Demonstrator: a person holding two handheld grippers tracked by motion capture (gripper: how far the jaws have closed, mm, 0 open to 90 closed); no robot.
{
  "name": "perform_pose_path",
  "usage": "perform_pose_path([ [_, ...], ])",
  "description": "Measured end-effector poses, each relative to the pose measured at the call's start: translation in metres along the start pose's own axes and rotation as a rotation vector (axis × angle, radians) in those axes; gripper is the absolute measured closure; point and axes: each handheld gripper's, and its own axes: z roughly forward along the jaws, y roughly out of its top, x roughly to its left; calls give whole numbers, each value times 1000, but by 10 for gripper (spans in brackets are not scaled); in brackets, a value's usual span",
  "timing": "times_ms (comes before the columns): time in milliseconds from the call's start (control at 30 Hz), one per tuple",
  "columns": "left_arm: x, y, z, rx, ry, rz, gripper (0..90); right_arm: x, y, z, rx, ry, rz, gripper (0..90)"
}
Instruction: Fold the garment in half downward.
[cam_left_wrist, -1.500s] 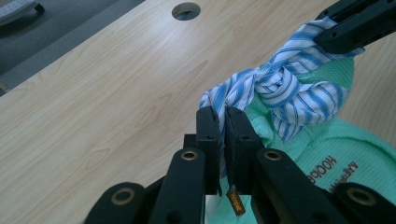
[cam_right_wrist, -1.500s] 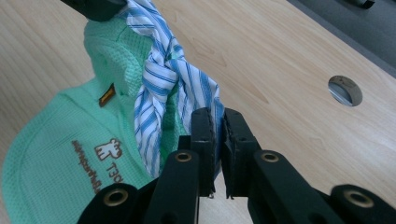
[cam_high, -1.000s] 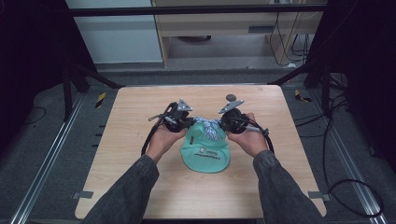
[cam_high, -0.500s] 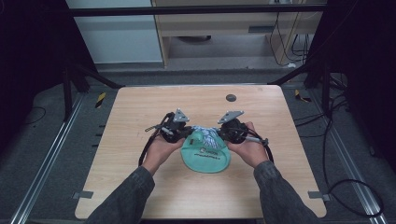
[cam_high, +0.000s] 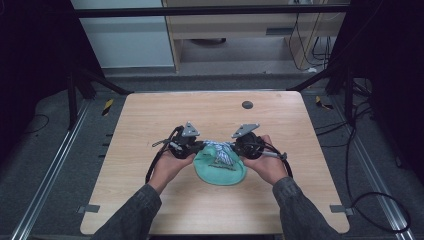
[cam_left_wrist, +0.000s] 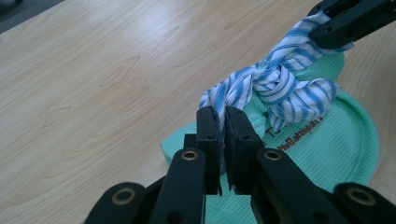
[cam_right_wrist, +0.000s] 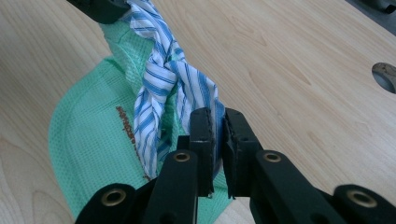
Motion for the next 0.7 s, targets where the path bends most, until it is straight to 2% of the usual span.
perform_pose_path([
  [367,-11,-12,0,-4,-22,-3,854,8,-14,1,8,14,4,826],
  [700,-18,-21,3,6,-40,2,854,10,-22,1,23,18,2,822],
])
